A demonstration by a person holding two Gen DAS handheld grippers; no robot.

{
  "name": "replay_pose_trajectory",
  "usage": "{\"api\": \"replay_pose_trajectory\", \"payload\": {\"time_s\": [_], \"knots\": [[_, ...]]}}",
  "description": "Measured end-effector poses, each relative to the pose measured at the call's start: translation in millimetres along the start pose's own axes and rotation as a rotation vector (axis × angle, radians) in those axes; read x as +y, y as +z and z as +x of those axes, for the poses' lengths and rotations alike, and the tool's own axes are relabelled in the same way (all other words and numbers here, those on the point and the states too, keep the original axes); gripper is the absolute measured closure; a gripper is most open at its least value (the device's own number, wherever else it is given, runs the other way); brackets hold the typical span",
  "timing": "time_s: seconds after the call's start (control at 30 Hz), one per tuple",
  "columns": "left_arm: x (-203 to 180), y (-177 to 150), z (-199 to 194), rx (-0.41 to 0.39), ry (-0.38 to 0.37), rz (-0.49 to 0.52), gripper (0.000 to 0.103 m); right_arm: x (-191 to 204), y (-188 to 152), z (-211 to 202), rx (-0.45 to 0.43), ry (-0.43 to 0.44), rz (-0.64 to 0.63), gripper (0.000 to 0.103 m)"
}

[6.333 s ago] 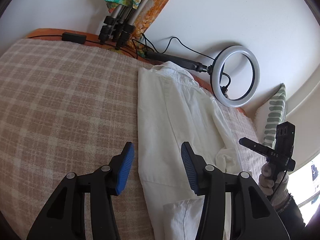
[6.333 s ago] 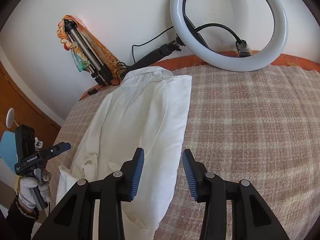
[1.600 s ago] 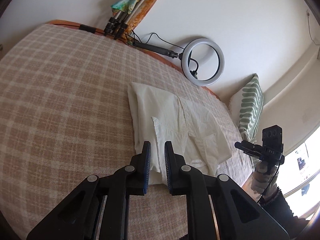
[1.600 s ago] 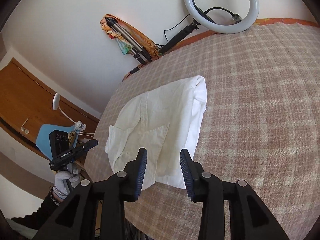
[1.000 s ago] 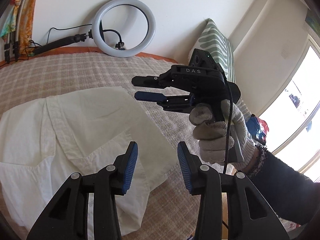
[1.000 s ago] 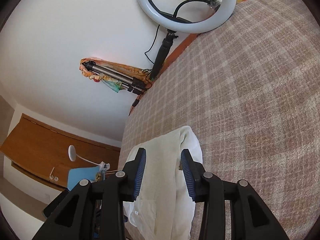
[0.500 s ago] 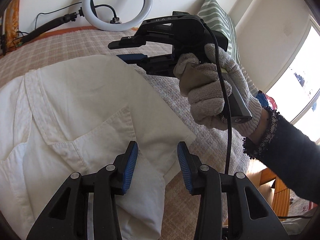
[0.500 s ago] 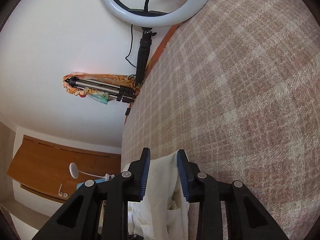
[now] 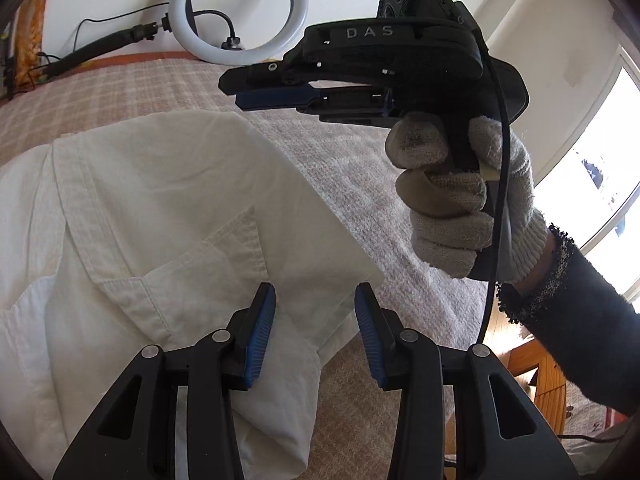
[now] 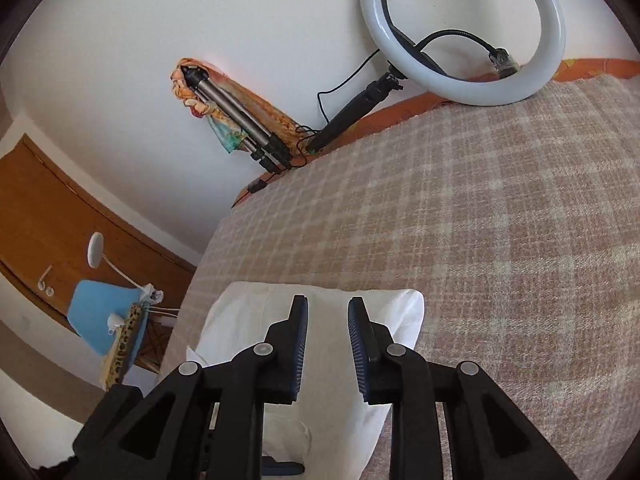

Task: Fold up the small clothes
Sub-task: 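Open both tools and lift them away from the folded shirt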

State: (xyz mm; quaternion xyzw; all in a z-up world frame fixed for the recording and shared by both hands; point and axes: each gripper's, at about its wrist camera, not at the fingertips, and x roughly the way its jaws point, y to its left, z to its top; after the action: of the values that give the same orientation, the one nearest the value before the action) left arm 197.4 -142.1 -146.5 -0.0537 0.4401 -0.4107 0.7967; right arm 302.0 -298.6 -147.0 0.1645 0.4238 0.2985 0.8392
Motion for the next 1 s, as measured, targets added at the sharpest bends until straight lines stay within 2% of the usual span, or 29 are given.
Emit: {"api": "replay_pose_trajectory", "payload": {"time_s": [0.1, 0.17, 0.23, 0.37, 0.43, 0.5, 0.67, 0.73, 0.87, 0.93, 1.0], "knots": [[-1, -5, -33, -0.060, -0.042, -0.019, 0.063, -1, -14, 18, 0.085, -0.158, -0.057, 0.080], [3, -9, -63, -0.108, -0.028, -0.020, 0.063, -11, -23, 18, 0.116, -0.183, -0.038, 0.080], [15, -8, -90, -0.151, 0.025, -0.022, 0.063, -10, -24, 7, 0.095, -0.171, -0.031, 0.080], [57, 10, -120, -0.211, 0.209, -0.049, 0.063, 13, -12, -14, 0.001, -0.180, -0.076, 0.076], [86, 27, -115, -0.210, 0.279, -0.082, 0.063, 25, -4, -13, -0.023, -0.181, -0.099, 0.072], [107, 31, -108, -0.204, 0.315, -0.124, 0.063, 36, 3, -4, -0.024, -0.165, -0.112, 0.071], [140, 23, -79, -0.115, 0.389, -0.165, 0.063, 51, 5, 39, 0.037, -0.274, -0.191, 0.070], [149, 13, -70, -0.091, 0.396, -0.173, 0.063, 45, 0, 50, 0.071, -0.298, -0.193, 0.072], [150, -2, -74, -0.129, 0.387, -0.127, 0.063, 34, -9, 61, 0.097, -0.301, -0.182, 0.076], [150, 1, -80, -0.124, 0.386, -0.147, 0.063, 38, -10, 57, 0.107, -0.315, -0.196, 0.076], [152, 0, -96, -0.151, 0.393, -0.173, 0.063, 42, -10, 42, 0.103, -0.308, -0.190, 0.076]]}}
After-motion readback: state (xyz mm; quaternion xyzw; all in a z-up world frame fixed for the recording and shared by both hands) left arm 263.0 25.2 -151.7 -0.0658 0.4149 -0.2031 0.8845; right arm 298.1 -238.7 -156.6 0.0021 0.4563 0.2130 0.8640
